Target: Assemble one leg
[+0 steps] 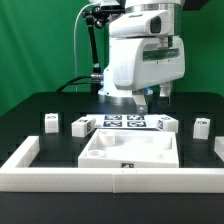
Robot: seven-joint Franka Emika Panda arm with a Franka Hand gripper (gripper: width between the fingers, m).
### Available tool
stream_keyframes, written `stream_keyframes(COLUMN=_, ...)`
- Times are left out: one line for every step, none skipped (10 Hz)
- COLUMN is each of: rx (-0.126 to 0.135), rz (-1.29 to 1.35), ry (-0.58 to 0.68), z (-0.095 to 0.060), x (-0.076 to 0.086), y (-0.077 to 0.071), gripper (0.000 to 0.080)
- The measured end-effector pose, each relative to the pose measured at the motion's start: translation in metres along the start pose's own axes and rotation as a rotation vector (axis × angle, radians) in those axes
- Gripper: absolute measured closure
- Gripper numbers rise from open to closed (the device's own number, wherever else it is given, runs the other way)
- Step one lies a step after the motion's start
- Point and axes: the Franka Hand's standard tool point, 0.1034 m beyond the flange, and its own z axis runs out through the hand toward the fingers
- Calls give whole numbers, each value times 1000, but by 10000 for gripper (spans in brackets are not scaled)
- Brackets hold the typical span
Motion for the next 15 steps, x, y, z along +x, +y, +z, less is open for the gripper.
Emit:
stream_keyframes(rx=2, rz=-11, ry=21, z=0, x=1, y=0, gripper=150)
stream_keyframes(rx=2, rz=-11, ry=21, z=0, x=1, y=0, gripper=150)
stream_keyframes(rx=2, rz=-10, ry=21, z=0, x=0, y=0, gripper=150)
stream_keyframes(rx=2, rz=-10, ry=20, z=0, x=0, y=0, gripper=150)
stream_keyframes(rx=2, rz=-10, ry=20, z=0, x=0, y=0, gripper=150)
stream_keyframes(rx=2, rz=-10, ry=20, z=0, x=0, y=0, gripper=150)
stream_keyframes(rx=2, rz=-10, ry=20, z=0, x=0, y=0, gripper=150)
stream_keyframes(rx=2, rz=-10, ry=20, z=1, x=0, y=0, gripper=150)
stream_keyframes(rx=2, rz=-13, ry=19, z=1, x=0, y=0, gripper=150)
stream_keyframes(rx=-41, rz=-115, ry=17, z=3, x=2, y=2, gripper=150)
stream_keyframes(rx=-44, rz=-168, ry=-4, z=4, x=1, y=1, gripper=150)
stream_keyframes(rx=-43, rz=-207, ry=-23, z=5, x=1, y=0, gripper=150)
stream_keyframes(rx=-25, rz=-219, ry=-41, z=6, x=-2, y=-4, gripper=150)
stream_keyframes(rx=-3, rz=-217, ry=-57, z=7, x=-6, y=-5, gripper=150)
stream_keyframes(rx=-10, rz=-217, ry=-52, z=7, x=-4, y=-4, gripper=150)
